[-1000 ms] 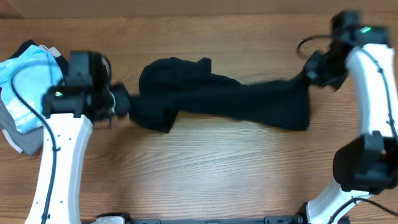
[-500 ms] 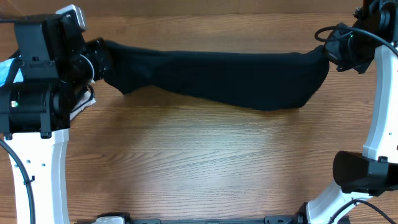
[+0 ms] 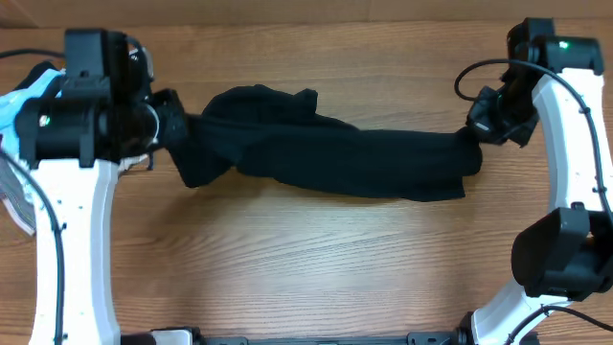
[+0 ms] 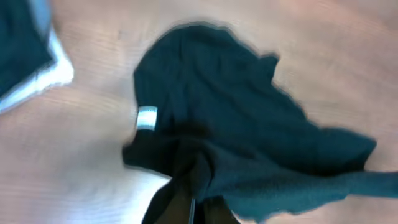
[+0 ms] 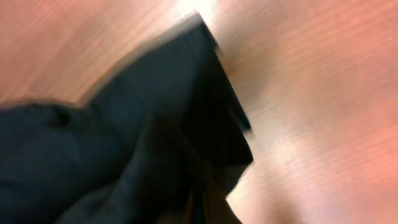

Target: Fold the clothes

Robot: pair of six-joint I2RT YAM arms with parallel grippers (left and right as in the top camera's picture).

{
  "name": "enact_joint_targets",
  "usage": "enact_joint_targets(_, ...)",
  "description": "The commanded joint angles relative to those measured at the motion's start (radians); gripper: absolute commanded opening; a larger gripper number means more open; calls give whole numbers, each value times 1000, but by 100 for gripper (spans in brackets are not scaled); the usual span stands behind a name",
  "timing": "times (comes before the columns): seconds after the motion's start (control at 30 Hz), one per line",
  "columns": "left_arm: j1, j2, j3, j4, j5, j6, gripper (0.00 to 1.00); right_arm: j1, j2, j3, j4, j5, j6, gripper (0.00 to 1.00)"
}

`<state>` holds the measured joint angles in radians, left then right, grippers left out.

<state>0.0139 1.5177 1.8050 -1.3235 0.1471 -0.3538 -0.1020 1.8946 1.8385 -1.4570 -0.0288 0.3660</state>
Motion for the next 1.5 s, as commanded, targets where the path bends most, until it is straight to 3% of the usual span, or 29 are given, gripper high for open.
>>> enact_joint_targets(0.0,5,56,2,177,-17,93,4,-4,-9,18,193,-26,-5,4)
enact_joint_targets(0.17,5,109,3,548,-24,154,4,-4,-9,128,500,-202,1,4)
enact_joint_targets(0.33,12,108,25,718,-24,90,4,-4,-9,327,467,-110,3,4)
enact_joint_targets(0.47,8,101,39,592,60,92,4,-4,-9,380,262,39,-1,4)
enact_joint_targets(0.57,-8,108,38,383,150,93,4,-4,9,355,79,100,-13,4)
enact_joint_targets(0.73,-48,157,7,95,153,134,4,-4,65,229,-90,107,-69,4)
enact_joint_targets(1.13,-113,348,-177,-65,160,175,4,-6,84,-303,2,189,-24,4)
enact_joint_targets(1.43,-113,356,-242,-115,157,220,4,-38,83,-364,-29,191,5,11)
enact_joint_targets(1.47,-113,356,-242,-115,157,220,4,-44,83,-364,-33,185,5,19)
